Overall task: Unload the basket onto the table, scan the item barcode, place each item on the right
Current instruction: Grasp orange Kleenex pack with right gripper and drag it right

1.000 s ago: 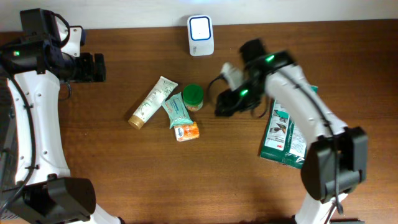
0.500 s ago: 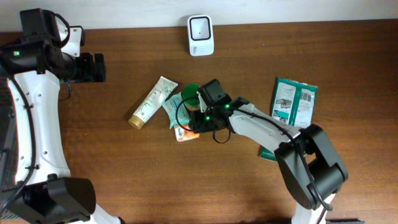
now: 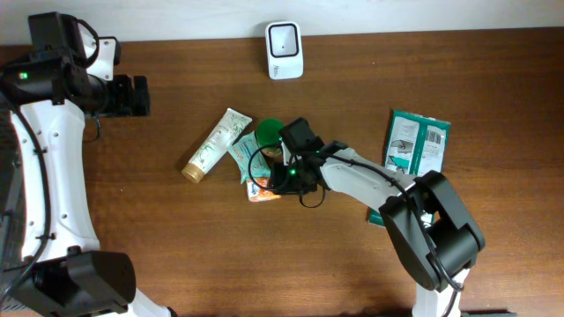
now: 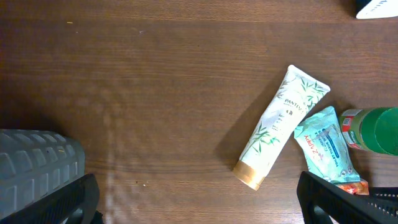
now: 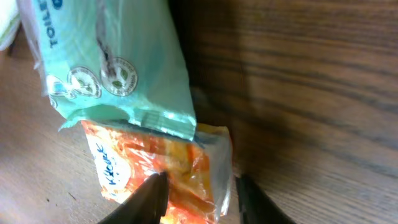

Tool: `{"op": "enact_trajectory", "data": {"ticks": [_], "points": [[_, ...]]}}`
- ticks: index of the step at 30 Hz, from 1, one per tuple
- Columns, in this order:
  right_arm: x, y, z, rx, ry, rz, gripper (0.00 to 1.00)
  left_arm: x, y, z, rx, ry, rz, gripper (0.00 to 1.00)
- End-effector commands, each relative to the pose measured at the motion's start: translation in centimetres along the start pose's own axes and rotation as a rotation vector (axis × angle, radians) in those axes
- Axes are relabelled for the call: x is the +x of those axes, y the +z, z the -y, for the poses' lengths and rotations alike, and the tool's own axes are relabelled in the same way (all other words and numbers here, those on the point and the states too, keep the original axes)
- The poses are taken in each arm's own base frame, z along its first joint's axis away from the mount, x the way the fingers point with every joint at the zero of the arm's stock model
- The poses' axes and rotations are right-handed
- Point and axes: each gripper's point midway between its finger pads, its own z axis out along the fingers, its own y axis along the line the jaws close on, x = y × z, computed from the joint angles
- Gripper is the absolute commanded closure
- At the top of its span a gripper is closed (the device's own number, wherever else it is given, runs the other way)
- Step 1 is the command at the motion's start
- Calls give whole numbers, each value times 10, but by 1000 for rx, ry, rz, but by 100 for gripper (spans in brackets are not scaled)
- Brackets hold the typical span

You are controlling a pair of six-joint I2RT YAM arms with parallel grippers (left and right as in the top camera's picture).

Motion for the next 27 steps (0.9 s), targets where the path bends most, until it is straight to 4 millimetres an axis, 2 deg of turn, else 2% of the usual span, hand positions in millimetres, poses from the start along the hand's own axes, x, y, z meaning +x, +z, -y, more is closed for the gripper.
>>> {"op": "enact_trajectory", "data": {"ticks": [1,2,3,4,6,7,8,9,10,11,12,13,14,16,17,18,20,22,24,27], "points": [[10,9,7,32,15,-23,91,-3,-10,0,-1,13,25,1],[11,9,6,27,16,-29,96,-3,-10,0,-1,13,25,1],[11,5,5,22,20,-33,96,-3,-10,0,-1,13,25,1],[3,-12,7,43,24,-1,96,-3,-10,0,-1,13,25,1],[-13,-69,18,106,69,108,96,-3,-10,0,-1,13,25,1],[-24,-109,32,144,144,191,96,-3,-10,0,-1,13,25,1],[-30,-136,47,168,211,248,96,-3,-10,0,-1,13,25,1],[-36,-153,66,175,289,278,96,-3,-10,0,-1,13,25,1],[-34,-154,92,196,406,272,96,-3,-10,0,-1,13,25,1],[-27,-143,103,209,418,239,96,-3,-10,0,-1,13,25,1],[-23,-131,102,202,303,190,96,-3,-10,0,-1,13,25,1],[-23,-115,85,132,107,137,86,-3,-10,0,-1,13,25,1],[-22,-105,69,65,-3,109,73,-3,-10,0,-1,13,25,1],[-24,-89,48,-1,-55,106,66,-3,-10,0,-1,13,25,1],[-19,-76,33,-37,-90,84,64,-3,-10,0,-1,13,25,1],[-10,-61,25,-39,-112,47,64,-3,-10,0,-1,13,25,1],[4,-30,20,-52,-113,-21,64,-3,-10,0,-1,13,25,1],[6,-15,19,-102,-72,-55,64,-3,-10,0,-1,13,25,1],[8,-9,23,-105,-54,-71,65,-3,-10,0,-1,13,25,1],[6,-11,21,-107,-57,-67,64,-3,-10,0,-1,13,25,1]]}}
